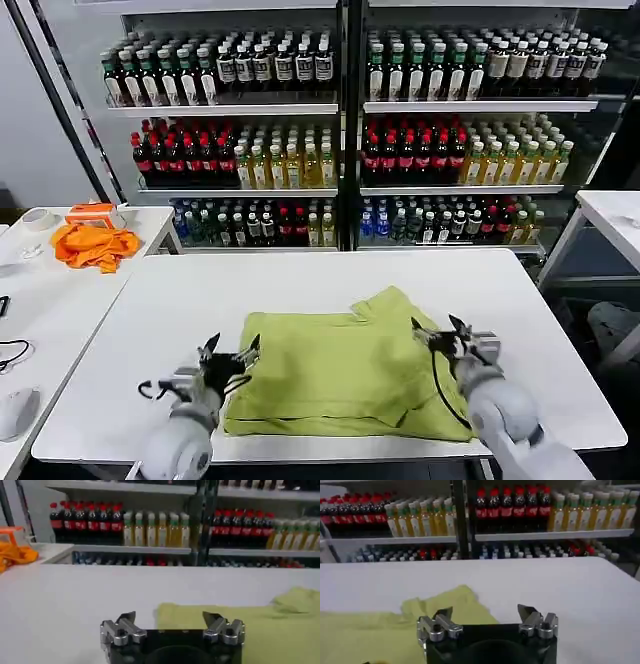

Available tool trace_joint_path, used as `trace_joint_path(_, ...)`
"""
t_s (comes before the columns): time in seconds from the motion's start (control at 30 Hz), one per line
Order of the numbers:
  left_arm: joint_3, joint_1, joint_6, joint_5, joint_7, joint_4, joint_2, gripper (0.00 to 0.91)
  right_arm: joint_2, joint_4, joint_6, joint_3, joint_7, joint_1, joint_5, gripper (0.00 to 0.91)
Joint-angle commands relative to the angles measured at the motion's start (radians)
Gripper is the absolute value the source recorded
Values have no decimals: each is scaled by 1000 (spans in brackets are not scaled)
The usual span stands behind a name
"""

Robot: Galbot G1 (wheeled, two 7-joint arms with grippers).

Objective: Fold and organize the clothes.

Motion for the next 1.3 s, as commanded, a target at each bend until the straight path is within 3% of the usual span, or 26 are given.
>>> trace_joint_path(0.03, 123, -315, 57, 11, -44, 305, -5, 907, 93, -297, -16, -147, 27, 293, 38, 907)
trace_joint_path(0.43, 152, -327, 132, -27, -42, 332, -23, 907, 127, -352, -42, -178, 39, 299, 50, 907)
trace_joint_path(0.63, 151, -322, 127, -27, -65, 354, -35, 907, 134, -353, -50, -198, 26, 295, 62, 907)
trace_joint_path(0.67, 151, -320, 124, -31, -65, 354, -36, 645, 133, -351, -50, -203, 23, 294, 70, 524)
trace_joint_path(0.7, 150, -315, 119, -35, -65, 353, -36, 212, 133, -348, -49, -206, 24, 293, 73, 121)
trace_joint_path(0.73, 150, -311, 114, -40, -65, 350, -35, 81, 131, -345, -49, -209, 24, 291, 75, 30)
trace_joint_path(0.77, 150, -306, 111, -45, -65, 344, -34, 20, 130, -343, -49, -210, 25, 290, 78, 0)
trace_joint_path(1.3, 121, -242, 72, -121, -42, 283, -14, 20, 115, -323, -47, -205, 31, 279, 111, 0)
